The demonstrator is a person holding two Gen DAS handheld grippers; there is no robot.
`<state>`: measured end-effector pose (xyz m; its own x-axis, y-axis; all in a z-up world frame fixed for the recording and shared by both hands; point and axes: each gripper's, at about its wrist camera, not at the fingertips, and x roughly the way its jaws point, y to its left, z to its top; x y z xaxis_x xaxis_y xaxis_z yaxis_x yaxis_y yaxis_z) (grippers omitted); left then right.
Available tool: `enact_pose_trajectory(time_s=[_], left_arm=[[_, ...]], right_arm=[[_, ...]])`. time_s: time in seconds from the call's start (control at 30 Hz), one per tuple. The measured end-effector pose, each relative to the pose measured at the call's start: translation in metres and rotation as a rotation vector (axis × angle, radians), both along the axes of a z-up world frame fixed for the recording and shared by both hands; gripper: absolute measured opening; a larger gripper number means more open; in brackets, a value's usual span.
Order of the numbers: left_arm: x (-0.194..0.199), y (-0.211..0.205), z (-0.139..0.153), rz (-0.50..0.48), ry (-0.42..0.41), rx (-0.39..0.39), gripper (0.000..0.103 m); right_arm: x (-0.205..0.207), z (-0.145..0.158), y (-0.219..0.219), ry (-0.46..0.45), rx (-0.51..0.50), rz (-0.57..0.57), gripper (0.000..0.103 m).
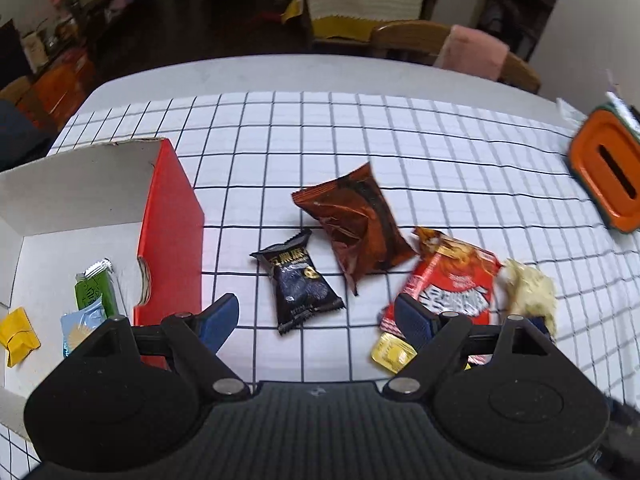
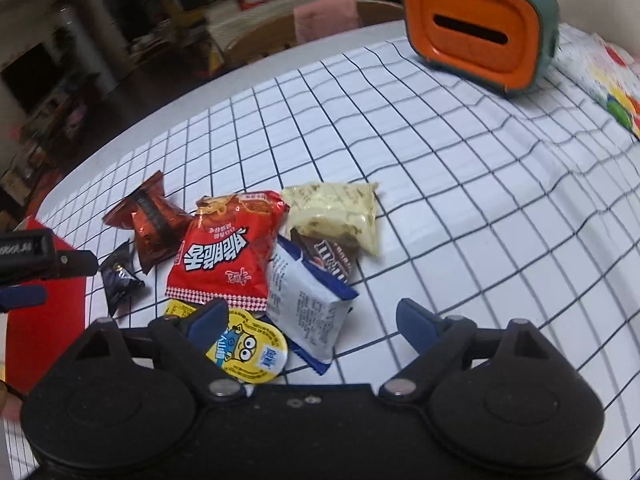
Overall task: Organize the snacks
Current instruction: 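Move both tools back toward the remaining snacks, then grasp the black sesame candy pack with the left tool while the right tool grasps the blue-and-white pack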
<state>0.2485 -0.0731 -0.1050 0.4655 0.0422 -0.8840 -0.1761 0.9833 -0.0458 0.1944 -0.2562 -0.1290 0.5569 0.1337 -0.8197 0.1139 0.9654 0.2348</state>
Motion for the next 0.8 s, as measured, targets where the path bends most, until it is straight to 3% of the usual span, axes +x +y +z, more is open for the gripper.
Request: enact_pose_trajectory(time_s=[0.43,0.8], left_arm=[[0.043,0.013,-0.036,0.163,0.117,-0.004,0.083],[0.067,0.019,-0.060,0.196,0.188,0.015,0.064]], right_arm=[[0.020,-0.020,0.018,0.008,-0.081,-0.190,0.083],[0.031,-0.027,0.024,0.013,-0.123,-0.184,0.074]])
